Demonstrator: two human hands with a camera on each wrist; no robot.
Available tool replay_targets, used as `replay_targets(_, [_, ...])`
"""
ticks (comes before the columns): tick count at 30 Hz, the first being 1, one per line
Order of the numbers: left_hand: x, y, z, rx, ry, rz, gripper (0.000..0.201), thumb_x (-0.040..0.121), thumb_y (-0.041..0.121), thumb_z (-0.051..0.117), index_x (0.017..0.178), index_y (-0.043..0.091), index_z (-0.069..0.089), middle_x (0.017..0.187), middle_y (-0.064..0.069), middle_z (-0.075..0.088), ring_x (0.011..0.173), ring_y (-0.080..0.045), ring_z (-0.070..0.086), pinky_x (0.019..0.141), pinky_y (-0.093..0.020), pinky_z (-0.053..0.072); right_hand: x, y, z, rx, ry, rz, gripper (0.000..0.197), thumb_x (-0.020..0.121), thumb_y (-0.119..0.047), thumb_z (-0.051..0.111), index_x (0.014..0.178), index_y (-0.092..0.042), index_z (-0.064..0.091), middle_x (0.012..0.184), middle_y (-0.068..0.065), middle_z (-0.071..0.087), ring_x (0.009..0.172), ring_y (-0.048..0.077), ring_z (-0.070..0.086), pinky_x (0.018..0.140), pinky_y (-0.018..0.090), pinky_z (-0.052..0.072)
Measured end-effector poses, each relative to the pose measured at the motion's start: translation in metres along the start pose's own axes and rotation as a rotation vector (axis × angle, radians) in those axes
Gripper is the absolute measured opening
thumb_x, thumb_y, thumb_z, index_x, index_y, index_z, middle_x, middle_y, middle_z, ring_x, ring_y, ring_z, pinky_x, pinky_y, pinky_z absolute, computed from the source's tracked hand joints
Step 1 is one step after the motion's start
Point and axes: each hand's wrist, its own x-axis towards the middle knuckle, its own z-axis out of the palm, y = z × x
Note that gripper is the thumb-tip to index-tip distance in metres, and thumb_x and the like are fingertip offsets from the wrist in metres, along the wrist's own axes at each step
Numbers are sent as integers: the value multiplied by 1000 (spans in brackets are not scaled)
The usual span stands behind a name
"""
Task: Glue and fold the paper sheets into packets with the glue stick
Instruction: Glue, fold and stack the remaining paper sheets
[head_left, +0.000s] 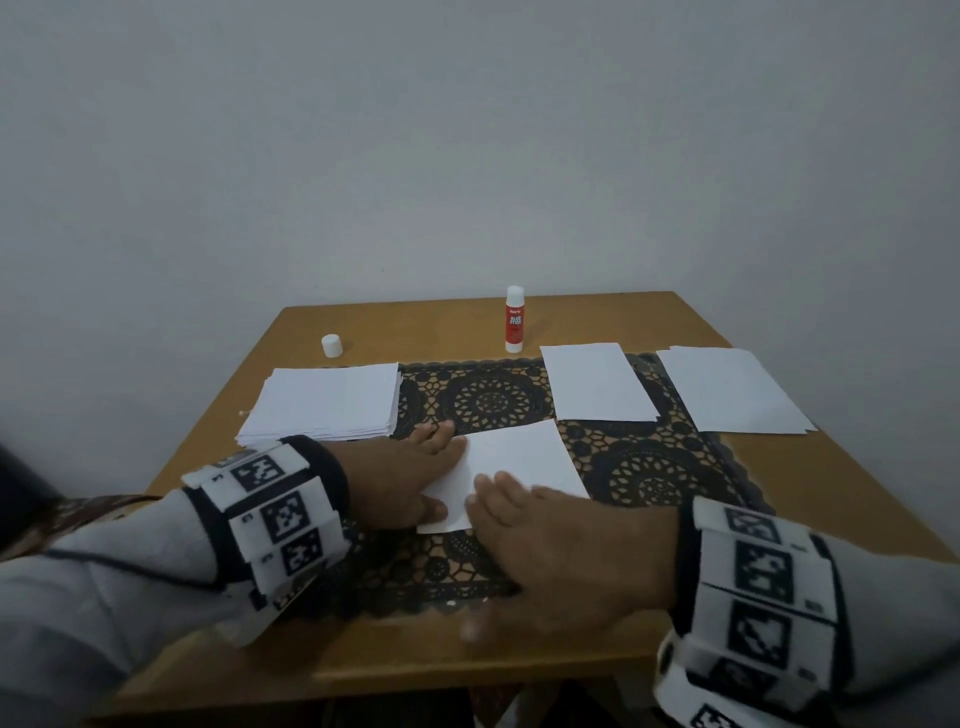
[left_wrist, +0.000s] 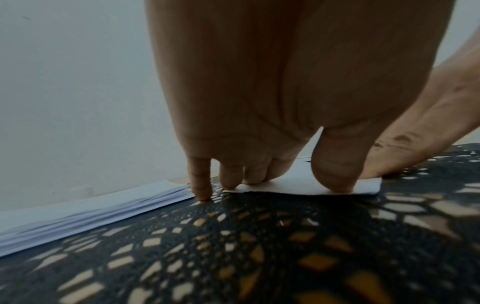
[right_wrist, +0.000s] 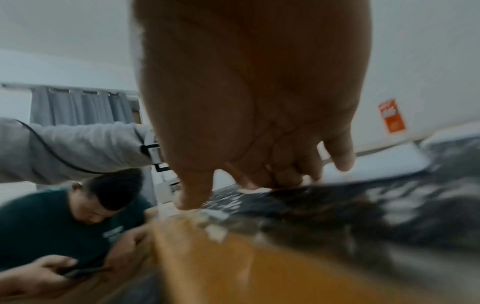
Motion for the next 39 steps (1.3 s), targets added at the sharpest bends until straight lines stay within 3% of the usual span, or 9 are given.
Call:
replay_targets(5, [2, -3, 0, -19, -1, 2, 78, 100, 39, 39, 150, 17, -17, 157, 0, -24, 146, -15, -14, 119, -35, 5, 5, 30, -11, 25, 25, 173, 99, 91, -72, 28, 153, -5, -11, 161, 14, -17, 149, 27, -11, 122, 44, 6])
replay_targets(10, [1, -3, 0, -12, -15, 4, 77, 100, 39, 38, 150, 17, -18, 156, 0, -24, 146, -16, -15, 119, -35, 4, -14, 20, -1, 32, -43, 49, 97, 91, -71, 29, 154, -10, -12, 160, 9, -19, 149, 25, -13, 120, 40, 3])
replay_targets(16, [-20, 22, 2, -32, -38, -11, 74, 101, 47, 28, 150, 9, -14, 156, -10, -22, 146, -24, -11, 121, -41, 6, -7, 51, -8, 82, 2, 175, 92, 93, -66, 31, 155, -10, -7, 162, 7, -14, 150, 21, -7, 122, 38, 9])
replay_targets(18, [-34, 45, 11, -8, -89, 73, 80, 98, 55, 25, 149, 9, -14, 154, -10, -24, 146, -25, -14, 121, -43, 5, -4, 53, -6, 68, 5, 170, 91, 94, -65, 33, 155, -10, -7, 162, 8, -13, 150, 21, -6, 122, 37, 9])
replay_targets(21, [-49, 56, 20, 20, -108, 176, 83, 96, 60, 24, 148, 10, -17, 154, -8, -27, 144, -19, -21, 119, -35, -4, -3, 55, -8, 50, 21, 157, 88, 96, -61, 35, 155, -8, -3, 163, 11, -8, 151, 23, 0, 122, 37, 11])
replay_targets(26, [-45, 27, 17, -4, -80, -17, 85, 94, 64, 22, 148, 12, -20, 154, -9, -27, 145, -22, -18, 120, -38, 2, -4, 60, -10, 64, 30, 144, 85, 98, -57, 37, 155, -8, 0, 163, 10, -6, 151, 23, 3, 121, 35, 12])
replay_targets(31, [-55, 56, 25, 32, -136, 75, 93, 88, 71, 18, 147, 10, -22, 152, -9, -30, 144, -21, -21, 118, -36, -2, -2, 60, -8, 65, 47, 142, 85, 98, -56, 39, 156, -8, 0, 163, 9, -6, 151, 24, 3, 121, 35, 12])
replay_targets(36, [-33, 26, 16, 21, -44, -108, 88, 93, 66, 20, 149, 9, -15, 156, -12, -20, 147, -24, -11, 120, -39, 5, -1, 59, -3, 64, 53, 143, 84, 98, -56, 38, 155, -10, -3, 163, 7, -8, 151, 23, 0, 122, 40, 11])
replay_targets(39, [-23, 29, 14, 40, -13, -80, 86, 94, 64, 23, 150, 9, -13, 157, -11, -18, 147, -24, -10, 120, -40, 5, -1, 59, -1, 72, 64, 147, 84, 98, -56, 38, 156, -11, -4, 163, 6, -10, 151, 22, -2, 121, 37, 10])
